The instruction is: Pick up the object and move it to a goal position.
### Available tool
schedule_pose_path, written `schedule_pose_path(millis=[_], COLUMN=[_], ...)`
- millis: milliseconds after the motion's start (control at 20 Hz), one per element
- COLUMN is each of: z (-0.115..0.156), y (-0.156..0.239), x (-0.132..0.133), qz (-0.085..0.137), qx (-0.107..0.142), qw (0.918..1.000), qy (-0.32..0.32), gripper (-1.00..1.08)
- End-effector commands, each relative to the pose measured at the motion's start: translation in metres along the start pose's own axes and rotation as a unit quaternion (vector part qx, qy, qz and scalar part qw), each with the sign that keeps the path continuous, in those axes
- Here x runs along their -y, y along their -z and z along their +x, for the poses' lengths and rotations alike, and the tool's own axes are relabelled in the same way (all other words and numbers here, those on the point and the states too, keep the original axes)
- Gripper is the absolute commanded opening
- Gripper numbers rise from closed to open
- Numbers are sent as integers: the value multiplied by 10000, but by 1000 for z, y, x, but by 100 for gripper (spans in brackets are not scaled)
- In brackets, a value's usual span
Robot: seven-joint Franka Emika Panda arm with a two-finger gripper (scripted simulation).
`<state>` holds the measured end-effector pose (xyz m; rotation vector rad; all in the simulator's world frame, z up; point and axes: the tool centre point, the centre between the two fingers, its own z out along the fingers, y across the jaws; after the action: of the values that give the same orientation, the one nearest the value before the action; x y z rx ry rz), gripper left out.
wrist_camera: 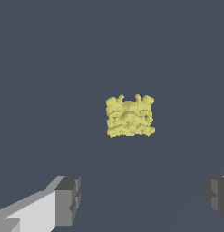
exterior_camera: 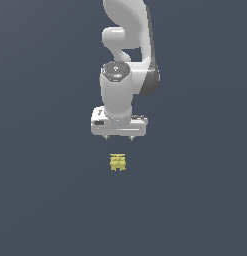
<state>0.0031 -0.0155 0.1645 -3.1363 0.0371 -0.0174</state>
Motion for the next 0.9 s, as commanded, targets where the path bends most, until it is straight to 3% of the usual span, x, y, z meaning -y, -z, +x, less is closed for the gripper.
schedule_pose_path(millis=[0, 450, 850], z=[0, 6, 6], y=[0, 12, 11], x=[0, 33, 33], qz=[0, 99, 100], qx=[0, -166, -162], qw=[10000, 9994, 9996], qy=[0, 270, 208], gripper=[100, 100, 100])
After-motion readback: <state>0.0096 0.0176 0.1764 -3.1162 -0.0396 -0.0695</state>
